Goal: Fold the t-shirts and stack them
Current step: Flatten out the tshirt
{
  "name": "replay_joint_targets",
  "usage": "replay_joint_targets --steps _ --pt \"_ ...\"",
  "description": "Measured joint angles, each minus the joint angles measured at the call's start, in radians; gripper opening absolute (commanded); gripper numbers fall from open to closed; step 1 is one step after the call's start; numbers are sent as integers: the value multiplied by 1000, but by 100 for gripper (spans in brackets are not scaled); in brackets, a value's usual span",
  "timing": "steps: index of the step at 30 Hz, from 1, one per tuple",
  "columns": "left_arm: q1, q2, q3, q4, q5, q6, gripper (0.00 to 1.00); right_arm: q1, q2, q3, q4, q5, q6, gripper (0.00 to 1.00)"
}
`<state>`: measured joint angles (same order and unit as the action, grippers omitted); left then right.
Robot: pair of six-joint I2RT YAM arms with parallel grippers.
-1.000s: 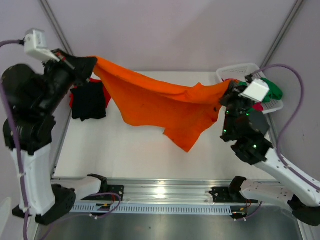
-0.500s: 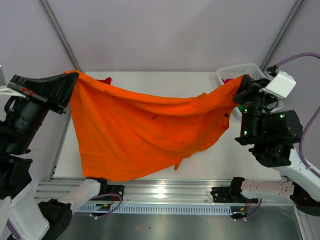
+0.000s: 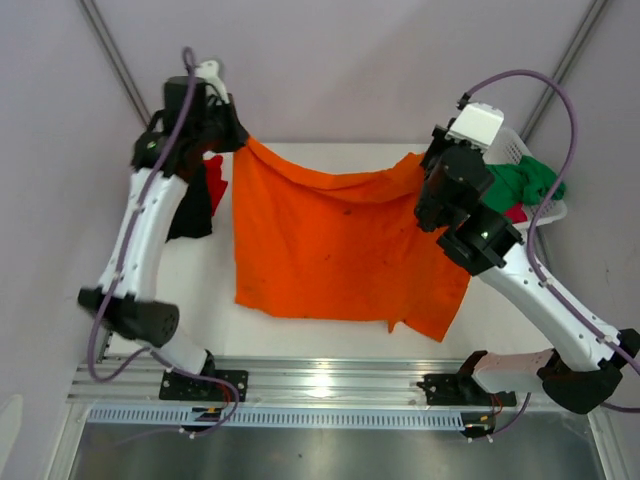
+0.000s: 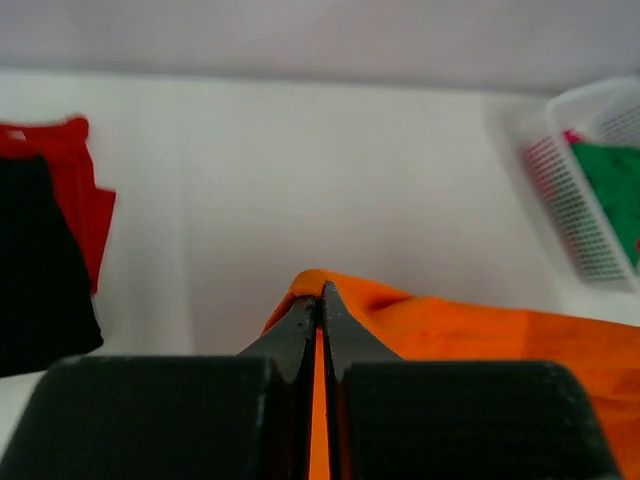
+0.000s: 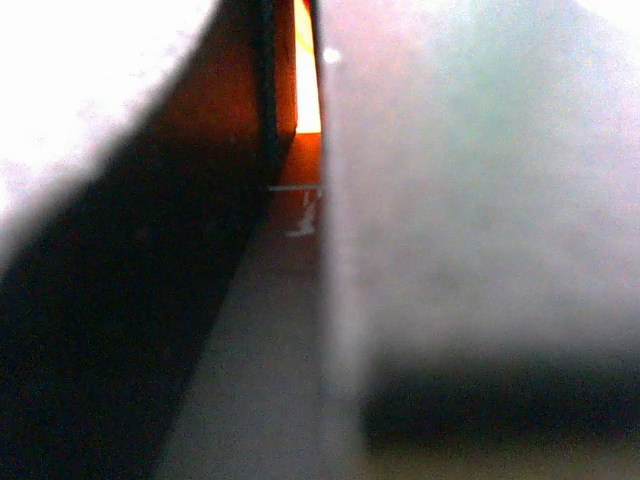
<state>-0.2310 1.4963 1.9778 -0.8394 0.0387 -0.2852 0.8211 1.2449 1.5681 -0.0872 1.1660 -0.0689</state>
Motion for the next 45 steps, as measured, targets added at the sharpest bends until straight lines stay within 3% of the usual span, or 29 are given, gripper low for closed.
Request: replay_joint_targets --steps 7,11,16,21,25,31,37,45 --pt "6 364 -2 -29 -2 5 1 -32 36 -95 -61 -96 130 0" --pt "6 380 -43 -37 -2 2 1 -38 44 -115 -77 -117 168 0" --pt "6 227 -59 28 4 -2 1 -36 21 -163 -51 -138 195 0" --pt "7 -91 -73 126 55 -5 0 13 -72 -274 3 -158 166 0" --pt "7 -286 -5 136 96 -13 1 115 -135 -241 -16 -95 147 0" --pt "7 -519 -27 91 131 -34 1 365 -306 -209 -81 93 164 0" --pt "7 -602 -108 -16 168 -48 1 508 -379 -180 -101 225 166 0" --pt "7 -606 -155 -95 116 -39 1 528 -262 -85 -107 271 121 0"
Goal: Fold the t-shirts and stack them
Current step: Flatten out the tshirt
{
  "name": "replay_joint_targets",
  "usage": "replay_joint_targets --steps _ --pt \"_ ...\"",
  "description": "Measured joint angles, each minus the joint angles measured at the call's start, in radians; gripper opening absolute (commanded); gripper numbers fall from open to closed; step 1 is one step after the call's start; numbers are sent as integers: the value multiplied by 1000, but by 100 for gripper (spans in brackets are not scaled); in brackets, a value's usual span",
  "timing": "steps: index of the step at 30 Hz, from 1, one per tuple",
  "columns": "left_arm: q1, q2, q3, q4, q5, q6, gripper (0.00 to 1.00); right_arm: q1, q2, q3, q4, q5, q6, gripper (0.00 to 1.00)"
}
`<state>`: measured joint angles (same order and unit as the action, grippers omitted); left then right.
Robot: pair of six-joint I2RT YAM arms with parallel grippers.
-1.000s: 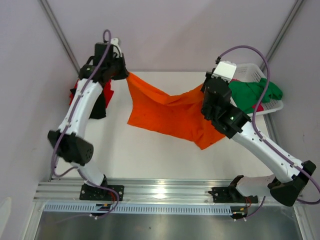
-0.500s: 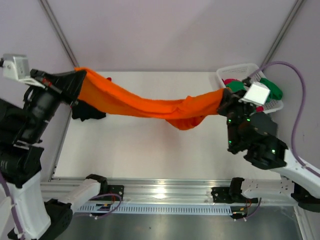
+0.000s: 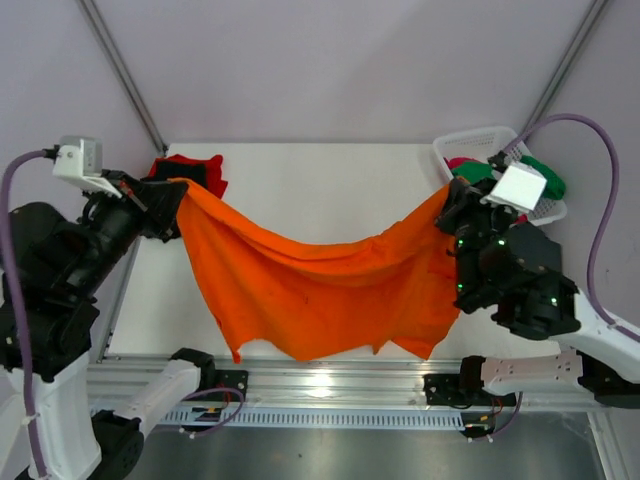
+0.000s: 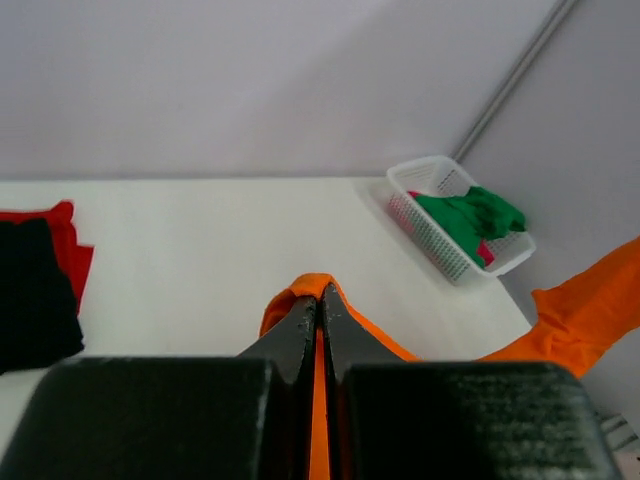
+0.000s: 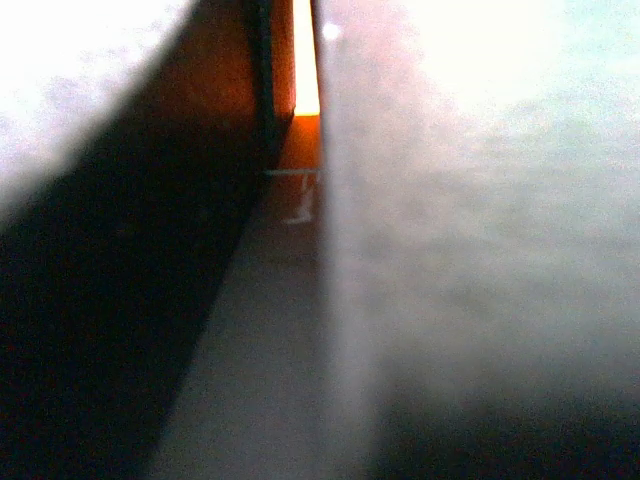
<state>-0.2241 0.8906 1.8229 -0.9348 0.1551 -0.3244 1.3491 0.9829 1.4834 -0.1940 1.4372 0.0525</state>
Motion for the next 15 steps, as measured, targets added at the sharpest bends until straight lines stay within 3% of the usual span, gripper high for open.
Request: replay_joint_targets --steps 5,15 --pt "0 34 -164 42 -76 31 1 -143 49 -33 -119 -31 101 0" --pt "0 394 -542 229 -104 53 0 -346 1 -290 -280 -172 366 0"
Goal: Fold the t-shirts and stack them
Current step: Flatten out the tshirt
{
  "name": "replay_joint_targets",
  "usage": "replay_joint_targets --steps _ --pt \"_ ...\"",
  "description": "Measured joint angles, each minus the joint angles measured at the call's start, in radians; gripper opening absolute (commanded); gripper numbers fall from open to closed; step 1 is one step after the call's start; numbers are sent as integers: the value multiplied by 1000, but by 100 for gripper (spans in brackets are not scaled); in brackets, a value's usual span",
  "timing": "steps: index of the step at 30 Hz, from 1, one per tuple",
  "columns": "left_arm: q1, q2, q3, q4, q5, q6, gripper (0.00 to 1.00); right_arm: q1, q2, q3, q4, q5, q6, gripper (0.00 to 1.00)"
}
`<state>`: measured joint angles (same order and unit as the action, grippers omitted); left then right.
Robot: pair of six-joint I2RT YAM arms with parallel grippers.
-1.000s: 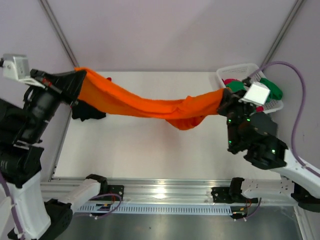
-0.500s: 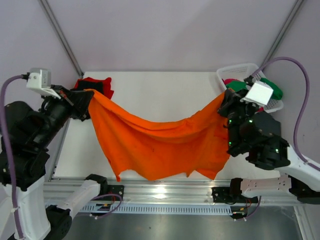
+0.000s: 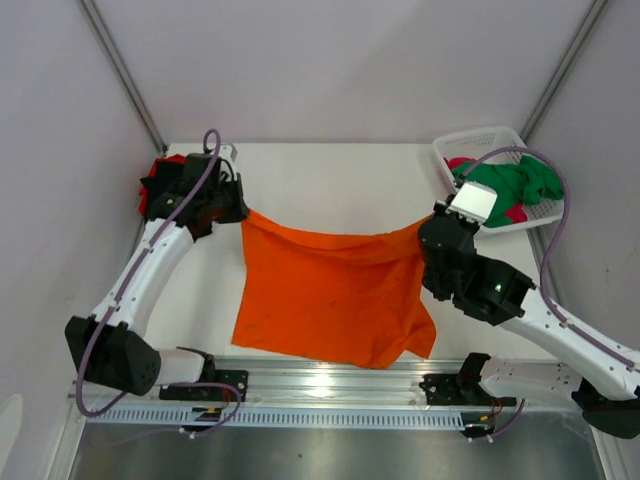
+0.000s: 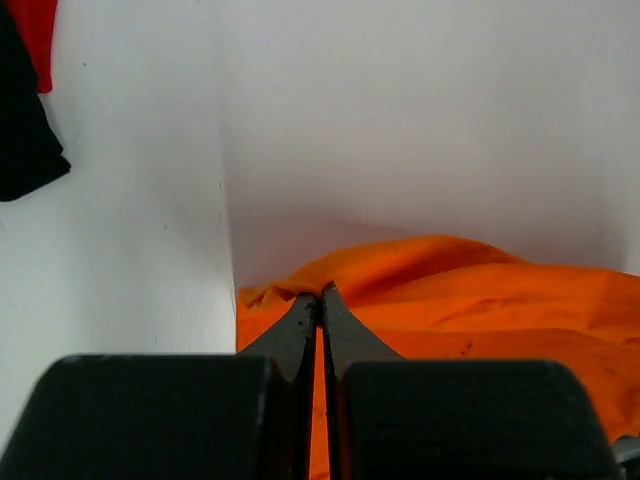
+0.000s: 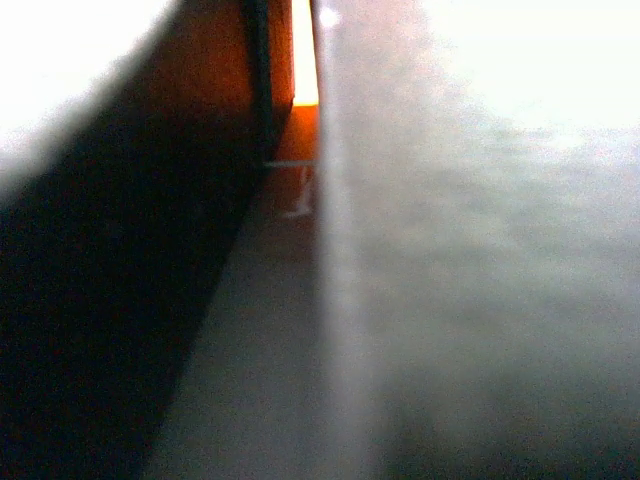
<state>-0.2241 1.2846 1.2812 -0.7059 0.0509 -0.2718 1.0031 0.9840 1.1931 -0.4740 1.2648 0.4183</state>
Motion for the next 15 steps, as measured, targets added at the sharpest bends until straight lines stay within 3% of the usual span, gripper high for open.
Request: replay_joint_targets --steps 15 --pt "0 245 76 122 -1 -36 1 -156 39 -230 -24 -138 148 0"
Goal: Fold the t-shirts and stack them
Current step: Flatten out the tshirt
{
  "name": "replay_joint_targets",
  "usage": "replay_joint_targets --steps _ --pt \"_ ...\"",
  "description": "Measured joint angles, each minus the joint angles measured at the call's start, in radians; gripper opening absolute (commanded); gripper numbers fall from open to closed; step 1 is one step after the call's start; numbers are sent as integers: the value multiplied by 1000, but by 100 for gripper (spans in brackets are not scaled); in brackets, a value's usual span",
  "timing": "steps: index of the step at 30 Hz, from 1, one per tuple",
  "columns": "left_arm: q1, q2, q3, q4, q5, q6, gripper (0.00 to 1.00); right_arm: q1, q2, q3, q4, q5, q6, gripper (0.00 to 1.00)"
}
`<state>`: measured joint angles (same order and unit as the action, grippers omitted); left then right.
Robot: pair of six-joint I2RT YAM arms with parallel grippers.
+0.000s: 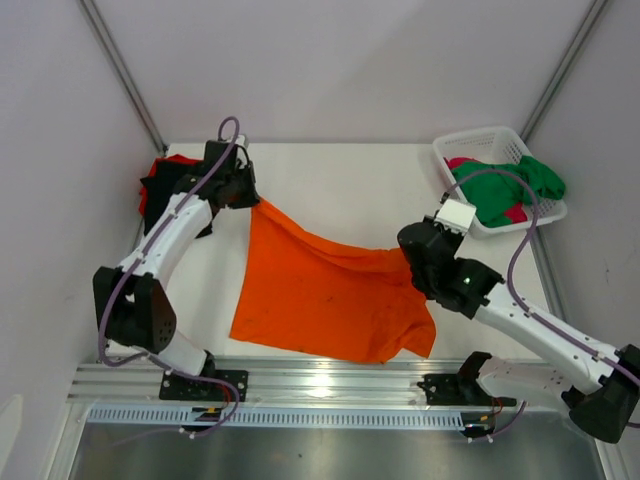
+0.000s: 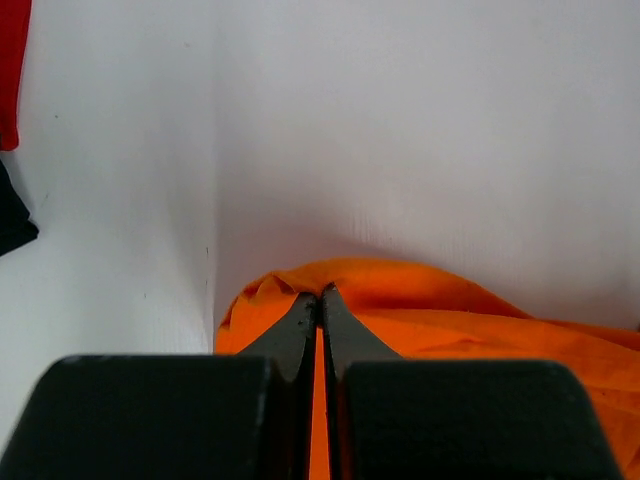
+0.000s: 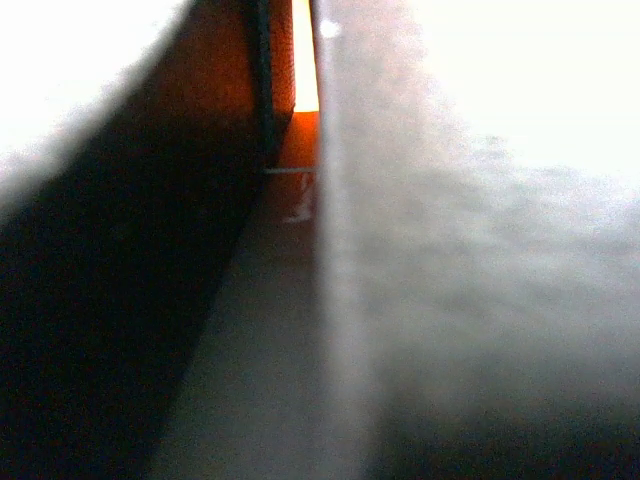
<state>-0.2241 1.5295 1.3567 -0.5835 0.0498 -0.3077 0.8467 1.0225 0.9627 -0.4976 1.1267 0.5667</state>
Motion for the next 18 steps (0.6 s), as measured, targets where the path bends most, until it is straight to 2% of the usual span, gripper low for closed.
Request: replay_joint_targets --steps 4,8,14,18 --pt "0 97 33 -3 -27 -26 0 -30 60 -27 -6 -33 26 0" --pt "0 230 145 -47 -59 -62 1 -92 146 -30 23 -72 27 0" --pt "0 430 419 -135 -68 -103 1 -217 294 -30 253 -172 -100 0" --pt "1 538 596 -179 -79 -120 1 -280 476 48 369 -246 -182 0"
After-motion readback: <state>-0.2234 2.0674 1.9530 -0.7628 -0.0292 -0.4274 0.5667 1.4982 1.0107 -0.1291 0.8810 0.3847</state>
